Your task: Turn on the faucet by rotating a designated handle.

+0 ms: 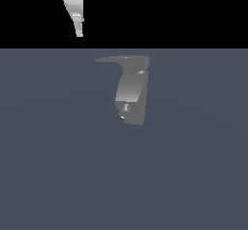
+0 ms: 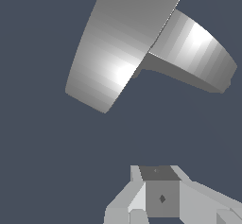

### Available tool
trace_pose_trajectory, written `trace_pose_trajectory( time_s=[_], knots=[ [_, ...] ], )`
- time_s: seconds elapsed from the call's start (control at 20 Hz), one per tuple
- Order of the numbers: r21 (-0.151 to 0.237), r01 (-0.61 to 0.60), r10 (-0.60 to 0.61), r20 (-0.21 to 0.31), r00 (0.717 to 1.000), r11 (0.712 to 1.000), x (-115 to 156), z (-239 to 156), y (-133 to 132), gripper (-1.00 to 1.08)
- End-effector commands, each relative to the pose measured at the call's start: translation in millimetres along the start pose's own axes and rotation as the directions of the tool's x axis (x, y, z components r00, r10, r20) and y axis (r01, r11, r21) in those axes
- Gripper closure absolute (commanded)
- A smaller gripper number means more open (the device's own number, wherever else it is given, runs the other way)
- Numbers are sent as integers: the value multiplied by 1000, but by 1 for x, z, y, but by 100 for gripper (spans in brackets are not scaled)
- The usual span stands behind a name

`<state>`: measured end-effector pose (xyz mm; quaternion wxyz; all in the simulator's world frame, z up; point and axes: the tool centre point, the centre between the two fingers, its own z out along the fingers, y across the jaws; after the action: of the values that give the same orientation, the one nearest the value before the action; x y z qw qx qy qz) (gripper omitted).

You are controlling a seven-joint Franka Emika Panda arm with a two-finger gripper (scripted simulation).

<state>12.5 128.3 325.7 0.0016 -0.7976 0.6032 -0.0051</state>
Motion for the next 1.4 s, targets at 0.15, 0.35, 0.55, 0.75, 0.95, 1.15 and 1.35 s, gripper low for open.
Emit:
trace_pose_trajectory(
  time_s=[0.15, 0.35, 0.55, 0.75, 0.95, 1.15, 1.35],
  knots=[
    [-2, -134, 134, -1, 991, 991, 17, 18, -31, 108],
    [-4, -240, 240, -2, 971, 971, 33, 33, -54, 108],
    [-6, -345, 345, -3, 939, 939, 52, 47, -75, 108],
    [-8, -431, 431, -3, 902, 902, 71, 59, -92, 108],
    [-9, -497, 497, -3, 868, 868, 87, 69, -103, 108],
    [-10, -542, 542, -2, 840, 840, 99, 75, -111, 108],
    [-10, -568, 568, -1, 823, 823, 106, 79, -115, 108]
  ],
)
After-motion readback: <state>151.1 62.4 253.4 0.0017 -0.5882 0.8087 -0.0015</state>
